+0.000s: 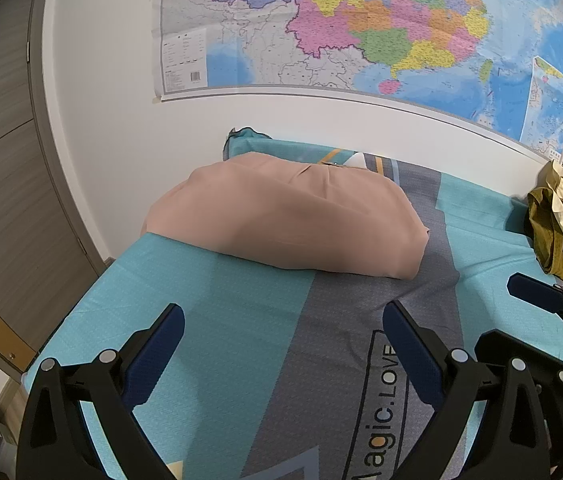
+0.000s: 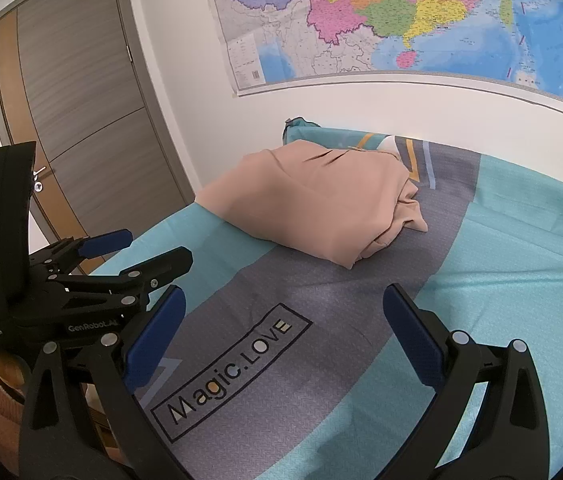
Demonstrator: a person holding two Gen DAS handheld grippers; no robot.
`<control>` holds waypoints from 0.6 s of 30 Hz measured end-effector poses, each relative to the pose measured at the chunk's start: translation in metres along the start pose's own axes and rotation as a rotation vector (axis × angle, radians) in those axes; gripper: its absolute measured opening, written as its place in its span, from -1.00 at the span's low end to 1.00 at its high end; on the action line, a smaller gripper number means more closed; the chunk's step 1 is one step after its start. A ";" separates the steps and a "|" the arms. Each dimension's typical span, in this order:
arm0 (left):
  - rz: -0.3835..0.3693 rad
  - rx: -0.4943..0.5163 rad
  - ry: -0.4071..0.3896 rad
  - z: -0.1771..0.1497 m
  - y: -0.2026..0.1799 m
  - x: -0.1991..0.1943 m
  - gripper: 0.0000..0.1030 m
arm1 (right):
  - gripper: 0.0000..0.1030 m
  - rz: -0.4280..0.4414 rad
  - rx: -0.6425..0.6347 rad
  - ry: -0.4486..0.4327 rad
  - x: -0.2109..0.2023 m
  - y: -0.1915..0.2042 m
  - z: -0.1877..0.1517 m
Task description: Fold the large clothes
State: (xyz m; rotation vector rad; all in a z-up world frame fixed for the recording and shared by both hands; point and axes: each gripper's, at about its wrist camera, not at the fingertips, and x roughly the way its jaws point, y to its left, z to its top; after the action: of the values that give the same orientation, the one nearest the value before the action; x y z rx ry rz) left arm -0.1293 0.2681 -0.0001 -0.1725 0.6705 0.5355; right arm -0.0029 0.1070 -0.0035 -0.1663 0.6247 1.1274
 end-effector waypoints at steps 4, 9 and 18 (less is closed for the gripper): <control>0.002 0.001 -0.001 0.000 -0.001 0.000 0.86 | 0.90 -0.001 -0.001 -0.001 0.001 0.000 0.000; 0.001 0.004 0.000 0.000 -0.002 0.000 0.86 | 0.90 -0.002 0.006 -0.001 0.000 -0.001 0.000; 0.003 0.008 -0.009 -0.003 -0.003 0.000 0.86 | 0.90 -0.002 0.008 -0.002 0.000 -0.001 0.000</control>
State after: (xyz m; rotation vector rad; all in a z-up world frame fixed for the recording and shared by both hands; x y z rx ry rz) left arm -0.1290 0.2650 -0.0024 -0.1614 0.6639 0.5357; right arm -0.0025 0.1062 -0.0039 -0.1593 0.6267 1.1230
